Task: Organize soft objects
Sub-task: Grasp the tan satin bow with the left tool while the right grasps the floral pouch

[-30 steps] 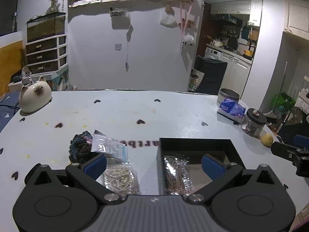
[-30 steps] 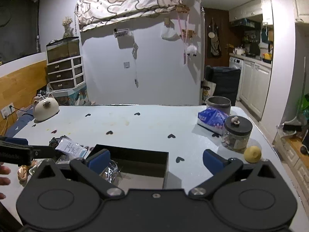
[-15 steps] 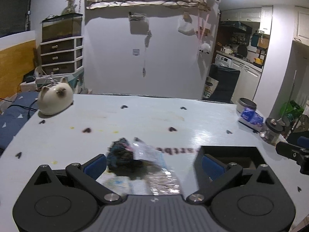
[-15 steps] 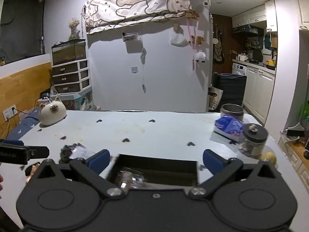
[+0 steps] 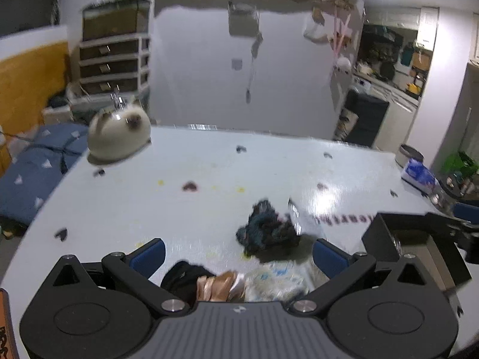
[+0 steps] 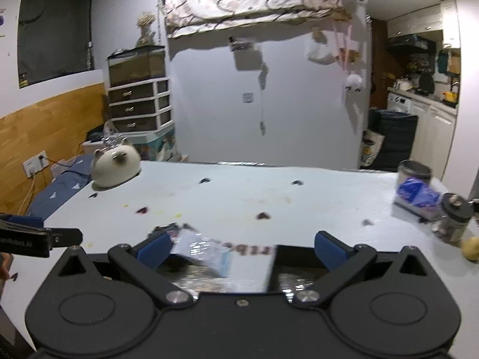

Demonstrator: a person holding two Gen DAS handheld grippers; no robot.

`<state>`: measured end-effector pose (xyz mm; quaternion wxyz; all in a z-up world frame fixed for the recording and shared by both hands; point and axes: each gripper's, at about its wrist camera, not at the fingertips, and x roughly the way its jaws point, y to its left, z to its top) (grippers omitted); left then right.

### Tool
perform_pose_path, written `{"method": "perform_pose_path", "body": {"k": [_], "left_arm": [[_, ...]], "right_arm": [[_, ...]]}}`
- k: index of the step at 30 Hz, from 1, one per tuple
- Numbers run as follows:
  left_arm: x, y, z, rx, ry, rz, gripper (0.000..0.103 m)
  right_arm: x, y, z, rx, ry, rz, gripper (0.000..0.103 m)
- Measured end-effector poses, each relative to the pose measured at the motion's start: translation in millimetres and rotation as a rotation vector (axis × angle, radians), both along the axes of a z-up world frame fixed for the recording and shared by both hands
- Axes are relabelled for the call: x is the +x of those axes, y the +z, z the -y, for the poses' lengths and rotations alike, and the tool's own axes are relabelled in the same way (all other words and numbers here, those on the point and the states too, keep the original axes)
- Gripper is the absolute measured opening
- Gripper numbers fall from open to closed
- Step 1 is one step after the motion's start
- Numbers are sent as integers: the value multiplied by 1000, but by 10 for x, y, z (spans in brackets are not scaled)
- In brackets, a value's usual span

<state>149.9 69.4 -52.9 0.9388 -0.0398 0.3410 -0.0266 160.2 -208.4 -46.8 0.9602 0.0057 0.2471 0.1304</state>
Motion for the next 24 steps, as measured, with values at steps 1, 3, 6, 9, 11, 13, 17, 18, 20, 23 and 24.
{"method": "perform_pose_path", "body": {"k": [1,3,6,9,11,13,17,18,20,23,24], "left_arm": [[21,-28,-47,-5,-14,-18,103],[57,-95,-131,-11,-50,-53,103],[104,-205,-256,-47,-99,-112,103],[144,-318,-379,-113,-132,-172,103],[200,-406,-429,-147,-150,-226,96],[261,-510,-466,-184,-157,-283,85],[407,-777,-540,-277,-145,-401,67],[438,-833,-552,-296,-139,-422,66],[501,-929,-569,-320,-123,-453,64],[588,-1015,-580,-333,-96,-461,57],[611,-1033,-585,-340,-89,-459,55]], "right_arm": [[30,-24,-74,8,13,-14,103],[71,-76,-219,17,28,-38,103],[130,-151,-428,14,43,-53,103],[211,-251,-620,-1,69,-93,103],[256,-327,-753,-29,95,-120,103],[283,-385,-861,-66,114,-139,103],[299,-458,-1024,-133,155,-172,103],[299,-471,-1053,-150,162,-179,103],[296,-495,-1109,-175,182,-195,102],[313,-525,-1158,-195,205,-225,96],[316,-541,-1179,-201,212,-236,95]]}}
